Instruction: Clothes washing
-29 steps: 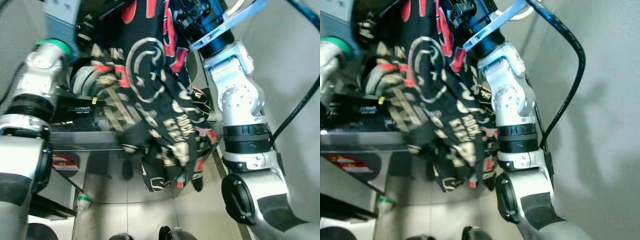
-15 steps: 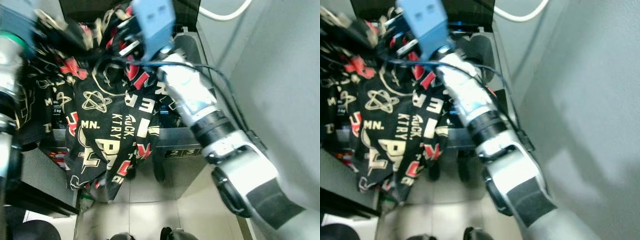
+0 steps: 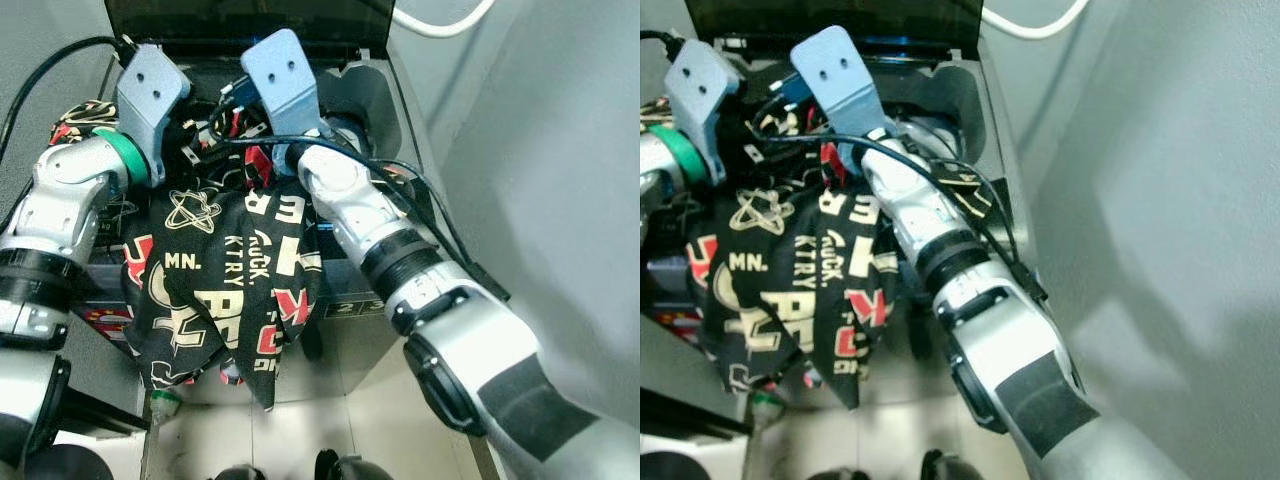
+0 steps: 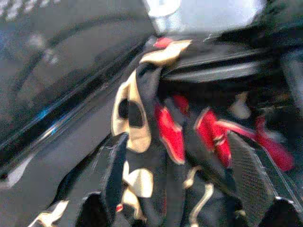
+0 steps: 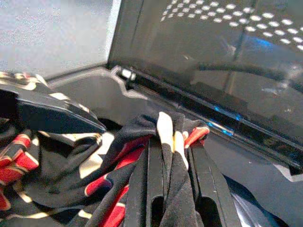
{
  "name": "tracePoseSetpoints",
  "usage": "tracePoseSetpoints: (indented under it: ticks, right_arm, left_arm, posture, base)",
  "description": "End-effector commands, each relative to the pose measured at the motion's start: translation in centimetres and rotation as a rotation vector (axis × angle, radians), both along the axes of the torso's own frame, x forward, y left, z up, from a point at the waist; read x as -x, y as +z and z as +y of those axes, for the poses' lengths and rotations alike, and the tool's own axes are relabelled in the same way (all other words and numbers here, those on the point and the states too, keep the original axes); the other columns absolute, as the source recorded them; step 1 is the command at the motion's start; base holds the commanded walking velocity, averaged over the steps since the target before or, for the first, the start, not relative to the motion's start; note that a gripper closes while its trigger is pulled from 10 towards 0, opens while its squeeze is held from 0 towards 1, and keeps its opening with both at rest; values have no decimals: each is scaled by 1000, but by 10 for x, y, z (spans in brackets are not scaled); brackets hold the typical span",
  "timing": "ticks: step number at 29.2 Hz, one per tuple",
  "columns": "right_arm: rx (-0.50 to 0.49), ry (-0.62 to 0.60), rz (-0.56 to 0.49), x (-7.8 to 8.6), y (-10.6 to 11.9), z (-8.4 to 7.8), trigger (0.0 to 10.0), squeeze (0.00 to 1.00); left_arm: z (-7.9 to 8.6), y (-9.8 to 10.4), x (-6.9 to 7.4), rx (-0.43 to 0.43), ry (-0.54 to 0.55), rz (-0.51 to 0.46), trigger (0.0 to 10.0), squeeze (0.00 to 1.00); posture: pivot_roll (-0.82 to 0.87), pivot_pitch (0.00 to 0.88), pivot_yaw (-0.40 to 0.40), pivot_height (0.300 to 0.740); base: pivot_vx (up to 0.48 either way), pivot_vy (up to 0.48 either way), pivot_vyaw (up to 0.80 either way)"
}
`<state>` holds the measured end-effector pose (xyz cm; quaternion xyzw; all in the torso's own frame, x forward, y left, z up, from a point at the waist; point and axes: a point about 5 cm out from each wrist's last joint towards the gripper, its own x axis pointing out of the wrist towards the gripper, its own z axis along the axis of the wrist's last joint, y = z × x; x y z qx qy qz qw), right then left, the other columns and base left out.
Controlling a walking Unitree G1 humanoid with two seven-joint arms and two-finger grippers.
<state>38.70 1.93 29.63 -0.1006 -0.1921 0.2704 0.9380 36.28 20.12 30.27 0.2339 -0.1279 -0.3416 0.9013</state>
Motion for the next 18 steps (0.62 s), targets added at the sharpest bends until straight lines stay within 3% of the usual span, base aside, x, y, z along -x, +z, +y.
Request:
tracePoseSetpoints:
  ticks: [1,2,4,6,9,11,12,14,15,18]
  right_arm:
    - [-46,22,-12,0,8,-2,10000,1000]
    - [-46,22,-12,0,8,-2,10000,1000]
    - [-100,30,-24,-2,16,-11,10000,1000]
    - [-100,30,-24,-2,16,-11,10000,1000]
    - [-128,87,-67,-2,26,-29,10000,1000]
    - [-126,120,-80,-1,28,-33,10000,1000]
    - [-116,175,-88,1,27,-39,10000,525]
    - [-108,210,-91,3,26,-41,10000,525]
    - [-127,281,-83,7,23,-49,10000,0]
    - [-136,366,-82,16,16,-61,10000,0]
  left_arm:
    - [2,11,11,20,-50,-26,10000,1000]
    - [2,11,11,20,-50,-26,10000,1000]
    - [-3,25,35,46,-158,-56,10000,1000]
    - [-3,25,35,46,-158,-56,10000,1000]
    - [-7,29,62,36,-269,-47,10000,1000]
    - [-7,27,68,23,-281,-39,10000,1000]
    - [-5,26,74,4,-286,-35,10000,1000]
    - [-4,24,77,-8,-284,-33,10000,1000]
    - [0,24,81,-11,-267,-36,10000,63]
    - [5,26,85,-2,-246,-47,10000,0]
  posture:
    - [154,99,18,740]
    - [154,99,18,740]
    - [153,99,19,740]
    - [153,99,19,740]
    - [157,89,17,740]
    - [157,87,16,740]
    - [158,86,16,740]
    - [158,86,16,740]
    - [163,88,11,740]
    - [164,90,8,740]
  base:
    - [0,0,0]
    - [0,0,0]
    - [0,0,0]
    - [0,0,0]
    - [0,0,0]
    - [0,0,0]
    - [0,0,0]
    - [0,0,0]
    - [0,0,0]
    - [0,0,0]
